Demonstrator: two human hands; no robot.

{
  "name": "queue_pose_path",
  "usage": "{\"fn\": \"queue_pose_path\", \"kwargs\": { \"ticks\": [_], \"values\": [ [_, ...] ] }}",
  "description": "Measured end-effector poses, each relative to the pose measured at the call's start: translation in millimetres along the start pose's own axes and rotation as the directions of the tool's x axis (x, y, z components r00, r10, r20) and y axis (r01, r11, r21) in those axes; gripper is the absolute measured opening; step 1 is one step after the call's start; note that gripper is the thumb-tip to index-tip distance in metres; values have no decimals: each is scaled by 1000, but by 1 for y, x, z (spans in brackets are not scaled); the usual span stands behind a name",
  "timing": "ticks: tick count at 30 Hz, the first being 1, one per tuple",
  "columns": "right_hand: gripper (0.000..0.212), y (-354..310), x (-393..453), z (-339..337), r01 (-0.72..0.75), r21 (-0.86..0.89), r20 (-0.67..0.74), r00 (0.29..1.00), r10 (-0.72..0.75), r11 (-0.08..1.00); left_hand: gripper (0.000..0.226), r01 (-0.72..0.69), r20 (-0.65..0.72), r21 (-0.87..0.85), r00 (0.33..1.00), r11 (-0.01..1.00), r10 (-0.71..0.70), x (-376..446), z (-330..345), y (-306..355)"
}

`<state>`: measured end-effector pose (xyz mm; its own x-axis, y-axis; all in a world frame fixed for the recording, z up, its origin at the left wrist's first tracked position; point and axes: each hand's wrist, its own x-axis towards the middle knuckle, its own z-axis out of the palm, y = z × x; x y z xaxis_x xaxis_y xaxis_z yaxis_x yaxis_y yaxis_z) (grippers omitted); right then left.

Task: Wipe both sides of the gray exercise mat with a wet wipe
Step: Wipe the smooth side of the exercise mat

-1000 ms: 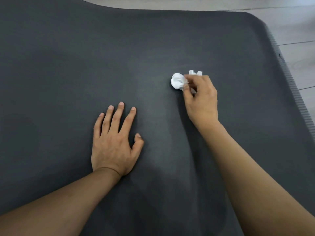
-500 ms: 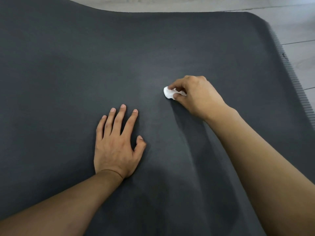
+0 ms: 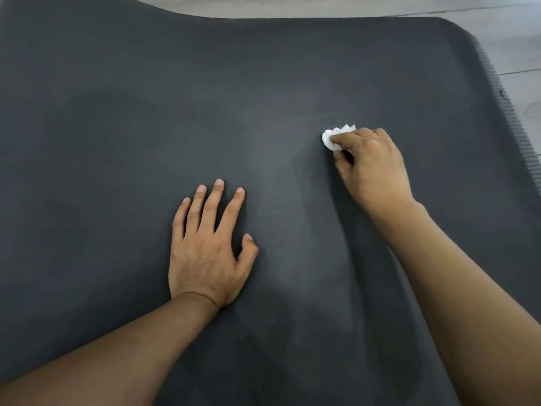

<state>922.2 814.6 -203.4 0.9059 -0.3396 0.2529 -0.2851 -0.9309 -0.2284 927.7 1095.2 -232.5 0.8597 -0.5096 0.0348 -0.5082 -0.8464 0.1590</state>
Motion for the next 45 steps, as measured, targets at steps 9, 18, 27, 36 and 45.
{"fn": "queue_pose_path", "kwargs": {
  "ticks": [9, 18, 27, 36, 45],
  "values": [
    [29, 22, 37, -2, -169, 96, -240, 952, 188, 981, 68, 5, 8, -9, 1000, 1000, -5, 0, 0, 0],
    [22, -42, 30, 39, -35, 245, -263, 960, 101, 969, 69, 3, 18, -9, 1000, 1000, -3, -1, -1, -1],
    [28, -52, 18, 51, 350, -24, -182, 920, -348, 937, 69, 12, 17, -20, 1000, 1000, -12, 0, -1, -1],
    [28, -23, 36, 25, 476, -68, -51, 876, -480, 877, 69, 2, 12, -16, 1000, 1000, -2, 0, -2, 1],
    [28, -26, 20, 40, -254, 222, -336, 886, 319, 941, 69, 4, -5, -25, 1000, 1000, -4, 0, -1, 0]
  ]
}}
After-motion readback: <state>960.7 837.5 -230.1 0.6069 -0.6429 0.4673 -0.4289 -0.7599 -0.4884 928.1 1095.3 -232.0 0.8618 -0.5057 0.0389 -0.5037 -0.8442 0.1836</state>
